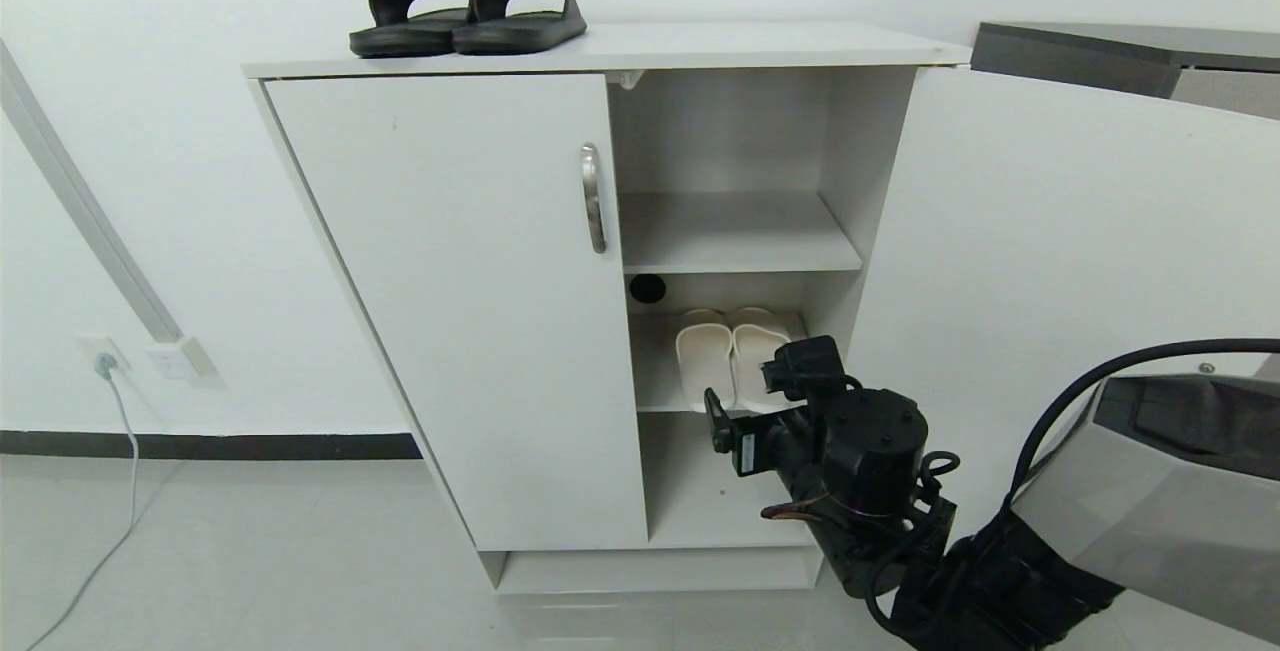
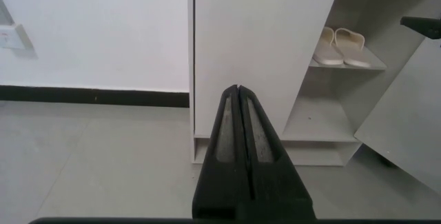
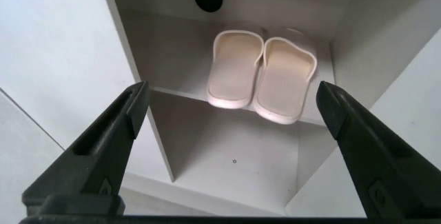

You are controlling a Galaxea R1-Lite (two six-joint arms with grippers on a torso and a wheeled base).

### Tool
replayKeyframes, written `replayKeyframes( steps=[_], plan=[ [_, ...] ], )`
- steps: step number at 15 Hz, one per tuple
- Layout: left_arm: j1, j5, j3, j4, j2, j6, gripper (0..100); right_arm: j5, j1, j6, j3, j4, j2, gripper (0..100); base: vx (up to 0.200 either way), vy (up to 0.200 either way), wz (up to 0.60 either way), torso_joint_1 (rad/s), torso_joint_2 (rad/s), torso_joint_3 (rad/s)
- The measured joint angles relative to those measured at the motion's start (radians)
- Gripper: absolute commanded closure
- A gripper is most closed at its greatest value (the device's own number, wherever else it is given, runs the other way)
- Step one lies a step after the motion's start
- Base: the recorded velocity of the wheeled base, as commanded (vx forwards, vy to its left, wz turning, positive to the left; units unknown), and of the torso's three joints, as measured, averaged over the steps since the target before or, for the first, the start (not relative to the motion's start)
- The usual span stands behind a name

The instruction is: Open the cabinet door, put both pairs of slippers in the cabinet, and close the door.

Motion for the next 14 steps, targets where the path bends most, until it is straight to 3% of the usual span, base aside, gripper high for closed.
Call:
replayKeyframes(
  steps=[1,12,14],
  plan=[
    [0.0,0.0,0.0,0.0,0.0,-0.001,100,0.001,0.0,0.0,0.002,0.0,0.0,0,0.0,0.0,0.0,0.0,0.0,0.0],
    [0.001,0.002,0.0,0.0,0.0,0.0,100,0.026,0.001,-0.027,0.037,-0.018,0.0,0,0.0,0.2,0.0,0.003,0.0,0.004],
    [0.0,0.002,0.0,0.0,0.0,0.0,100,0.048,-0.001,-0.064,0.054,-0.082,0.001,0,0.0,0.2,0.0,0.0,0.0,0.002]
  ],
)
